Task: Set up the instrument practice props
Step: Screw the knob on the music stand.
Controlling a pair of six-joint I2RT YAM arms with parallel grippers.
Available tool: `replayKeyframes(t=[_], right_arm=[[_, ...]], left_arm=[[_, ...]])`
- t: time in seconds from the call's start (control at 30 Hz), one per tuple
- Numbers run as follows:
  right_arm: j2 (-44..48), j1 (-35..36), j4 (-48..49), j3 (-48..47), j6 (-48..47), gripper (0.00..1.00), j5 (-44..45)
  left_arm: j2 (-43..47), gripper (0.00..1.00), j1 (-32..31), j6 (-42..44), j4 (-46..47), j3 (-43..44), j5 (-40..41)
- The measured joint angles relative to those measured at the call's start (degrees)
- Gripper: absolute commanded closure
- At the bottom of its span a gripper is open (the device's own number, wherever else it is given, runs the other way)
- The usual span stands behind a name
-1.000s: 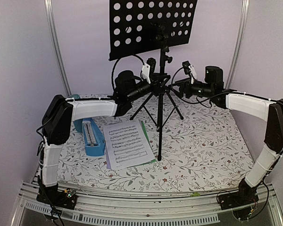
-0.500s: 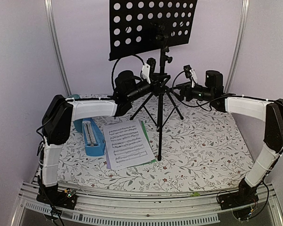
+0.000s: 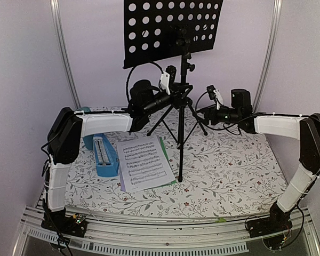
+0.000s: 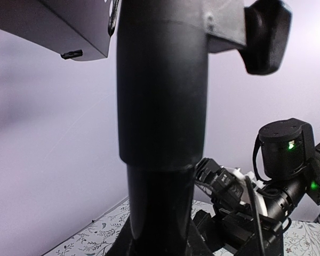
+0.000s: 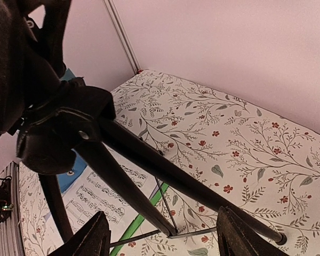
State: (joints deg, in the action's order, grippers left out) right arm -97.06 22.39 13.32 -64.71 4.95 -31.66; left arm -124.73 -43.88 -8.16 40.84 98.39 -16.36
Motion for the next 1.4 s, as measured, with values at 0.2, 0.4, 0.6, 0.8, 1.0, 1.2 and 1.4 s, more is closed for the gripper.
replayKeyframes(t=[0.2, 0.4, 0.6, 0.8, 1.0, 1.2, 1.4], right_arm=[[5.01, 0.24, 0.37, 0.72, -1.36, 0.30, -0.31], [8.26, 1.64, 2.12, 0.70, -2.49, 0.30, -0.46], [7.58, 2.54, 2.01, -0.70, -2.86, 0.30, -0.31], [5.29, 2.69, 1.42, -4.63, -2.86, 0.30, 1.33], [2.78, 2.69, 0.72, -7.08, -3.52, 0.30, 2.23], [1.27, 2.38, 0.39, -7.58, -3.69, 0.30, 2.47], [-0.02, 1.42, 0.37, -8.94, -2.80, 0.30, 2.67]], left_arm=[[0.00, 1.00, 0.00, 0.00, 0.00, 0.00, 0.00], [0.00, 1.00, 0.00, 0.00, 0.00, 0.00, 0.00], [0.00, 1.00, 0.00, 0.00, 0.00, 0.00, -0.02], [0.00, 1.00, 0.00, 0.00, 0.00, 0.02, -0.02], [0.00, 1.00, 0.00, 0.00, 0.00, 0.00, -0.02], [0.00, 1.00, 0.00, 0.00, 0.00, 0.00, -0.02], [0.00, 1.00, 0.00, 0.02, 0.00, 0.00, 0.00]])
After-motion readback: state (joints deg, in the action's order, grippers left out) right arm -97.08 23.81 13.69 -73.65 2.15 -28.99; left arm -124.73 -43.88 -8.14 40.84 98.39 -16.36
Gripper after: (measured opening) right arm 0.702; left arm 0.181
